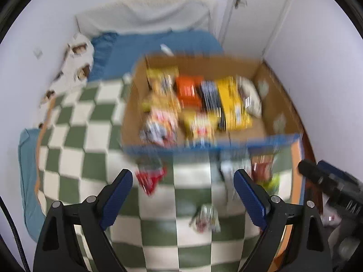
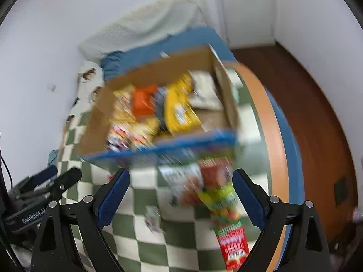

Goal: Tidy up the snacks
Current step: 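Lift both tools away from the box toward the remaining snacks, then grasp the white oat cookie bag with the left tool while the right grasps the red drink pouch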

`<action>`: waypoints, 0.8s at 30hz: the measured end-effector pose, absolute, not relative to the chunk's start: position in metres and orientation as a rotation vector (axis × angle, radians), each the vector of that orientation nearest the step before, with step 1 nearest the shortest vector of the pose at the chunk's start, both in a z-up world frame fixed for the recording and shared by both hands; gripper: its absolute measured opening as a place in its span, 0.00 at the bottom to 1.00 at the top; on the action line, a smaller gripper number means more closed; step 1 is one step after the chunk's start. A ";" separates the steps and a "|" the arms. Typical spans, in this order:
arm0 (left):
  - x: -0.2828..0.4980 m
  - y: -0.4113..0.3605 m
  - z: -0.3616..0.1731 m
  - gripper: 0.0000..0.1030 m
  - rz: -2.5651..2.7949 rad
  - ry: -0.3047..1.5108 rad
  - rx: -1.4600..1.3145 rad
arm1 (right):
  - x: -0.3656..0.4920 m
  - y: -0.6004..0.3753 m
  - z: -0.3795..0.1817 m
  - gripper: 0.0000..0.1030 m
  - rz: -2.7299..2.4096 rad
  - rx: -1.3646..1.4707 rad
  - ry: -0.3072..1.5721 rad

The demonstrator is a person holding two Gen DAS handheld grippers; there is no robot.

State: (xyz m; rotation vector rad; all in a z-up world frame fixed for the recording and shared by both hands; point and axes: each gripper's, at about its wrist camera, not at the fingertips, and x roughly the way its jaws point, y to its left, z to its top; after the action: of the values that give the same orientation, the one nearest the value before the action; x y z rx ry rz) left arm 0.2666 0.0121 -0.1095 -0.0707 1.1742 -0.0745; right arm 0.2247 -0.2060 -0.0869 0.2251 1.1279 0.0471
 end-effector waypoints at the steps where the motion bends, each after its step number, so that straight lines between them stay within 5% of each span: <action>1: 0.263 0.006 -0.128 0.89 -0.087 1.228 -0.068 | 0.220 -0.216 -0.100 0.91 0.030 0.253 1.152; 12: 0.260 -0.054 -0.222 0.89 -0.145 1.468 -0.079 | 0.153 -0.277 -0.227 0.91 -0.094 0.355 1.369; 15: 0.267 -0.079 -0.224 0.89 -0.164 1.463 -0.044 | 0.139 -0.272 -0.255 0.87 -0.087 0.337 1.411; 18: 0.275 -0.106 -0.229 0.89 -0.174 1.463 0.004 | 0.128 -0.264 -0.280 0.69 -0.085 0.290 1.452; 24: 0.293 -0.142 -0.248 0.89 -0.133 1.471 0.070 | 0.113 -0.262 -0.283 0.65 -0.105 0.258 1.406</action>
State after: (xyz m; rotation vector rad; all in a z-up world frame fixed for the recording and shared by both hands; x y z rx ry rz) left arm 0.2934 -0.1419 -0.2480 0.0696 1.4708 -0.1331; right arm 0.1133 -0.2622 -0.2831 0.2579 1.4055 -0.1054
